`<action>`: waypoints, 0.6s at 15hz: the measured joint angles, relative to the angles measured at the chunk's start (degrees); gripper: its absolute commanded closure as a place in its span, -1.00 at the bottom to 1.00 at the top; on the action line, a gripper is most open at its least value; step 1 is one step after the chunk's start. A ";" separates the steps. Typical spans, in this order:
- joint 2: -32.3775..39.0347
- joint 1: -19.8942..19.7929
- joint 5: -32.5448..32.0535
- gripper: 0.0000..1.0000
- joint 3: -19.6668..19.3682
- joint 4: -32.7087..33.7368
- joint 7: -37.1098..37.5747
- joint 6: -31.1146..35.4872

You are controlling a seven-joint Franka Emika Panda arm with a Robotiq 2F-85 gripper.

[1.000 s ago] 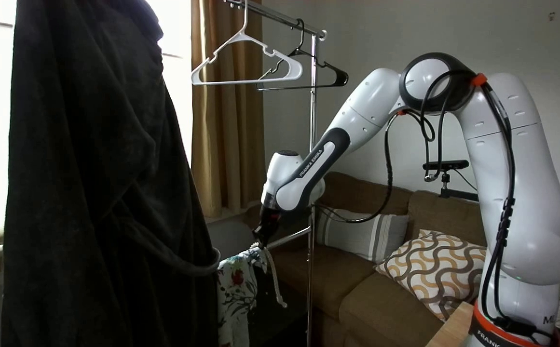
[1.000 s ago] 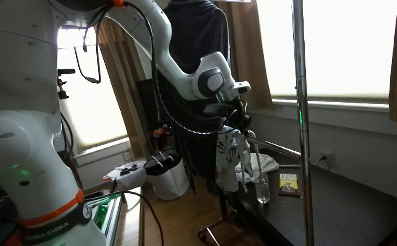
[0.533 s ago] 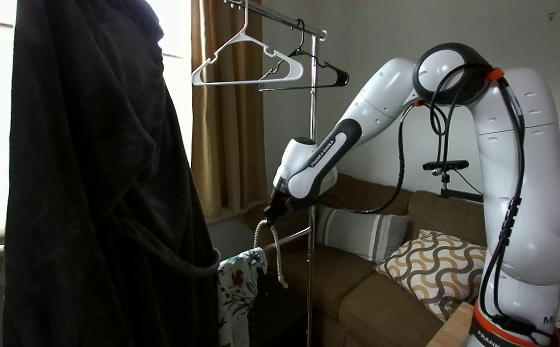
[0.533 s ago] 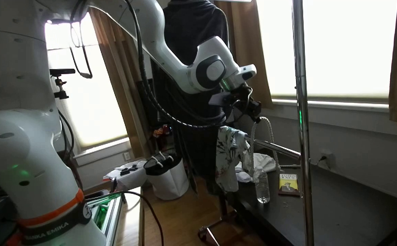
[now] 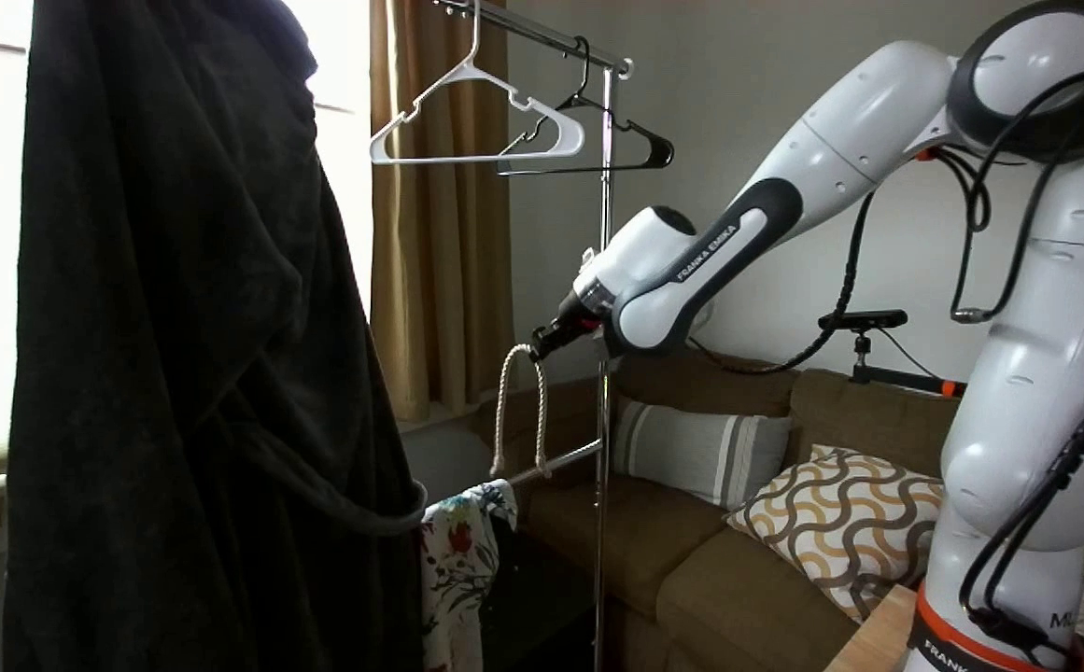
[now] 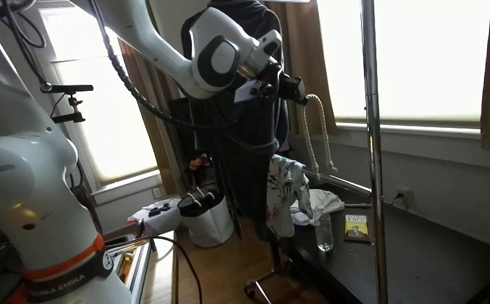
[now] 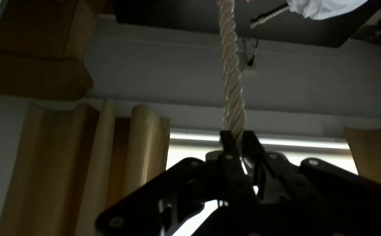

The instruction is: Pick up the white rope and hang it on the white coat hanger

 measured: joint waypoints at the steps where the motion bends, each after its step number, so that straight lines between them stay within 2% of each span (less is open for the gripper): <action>1: -3.28 -0.21 -0.28 0.94 0.01 -1.72 0.00 1.08; 5: -15.34 -0.98 0.45 0.94 0.50 -6.57 -2.70 2.26; 9: -21.93 -3.29 0.51 0.94 1.77 -5.55 -6.33 1.91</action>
